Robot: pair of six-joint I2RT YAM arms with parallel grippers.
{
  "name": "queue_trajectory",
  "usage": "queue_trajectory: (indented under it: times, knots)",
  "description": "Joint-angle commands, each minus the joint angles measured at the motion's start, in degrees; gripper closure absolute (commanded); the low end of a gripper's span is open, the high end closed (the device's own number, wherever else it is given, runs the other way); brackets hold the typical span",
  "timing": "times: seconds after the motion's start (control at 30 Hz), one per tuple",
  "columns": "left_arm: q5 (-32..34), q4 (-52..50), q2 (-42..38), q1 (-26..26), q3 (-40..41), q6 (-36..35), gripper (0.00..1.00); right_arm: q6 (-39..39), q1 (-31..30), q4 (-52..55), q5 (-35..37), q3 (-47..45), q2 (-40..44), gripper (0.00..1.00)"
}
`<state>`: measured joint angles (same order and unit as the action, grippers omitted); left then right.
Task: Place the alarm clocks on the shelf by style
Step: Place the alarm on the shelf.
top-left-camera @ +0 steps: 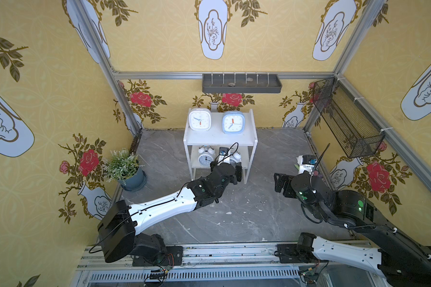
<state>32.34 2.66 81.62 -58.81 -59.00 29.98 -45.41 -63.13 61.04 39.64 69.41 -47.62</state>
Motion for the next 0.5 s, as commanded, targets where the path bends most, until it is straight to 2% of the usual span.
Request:
queue_trajectory:
  times: [0.0, 0.47]
  knots:
    - [-0.5, 3.8, 0.7, 0.6, -0.3, -0.4, 0.28, 0.9, -0.1, -2.1, 0.4, -0.2, 0.1, 0.03]
    - [-1.1, 9.2, 4.4, 2.8, -1.6, -3.1, 0.27, 3.8, -0.1, -5.7, -1.7, -1.7, 2.6, 0.03]
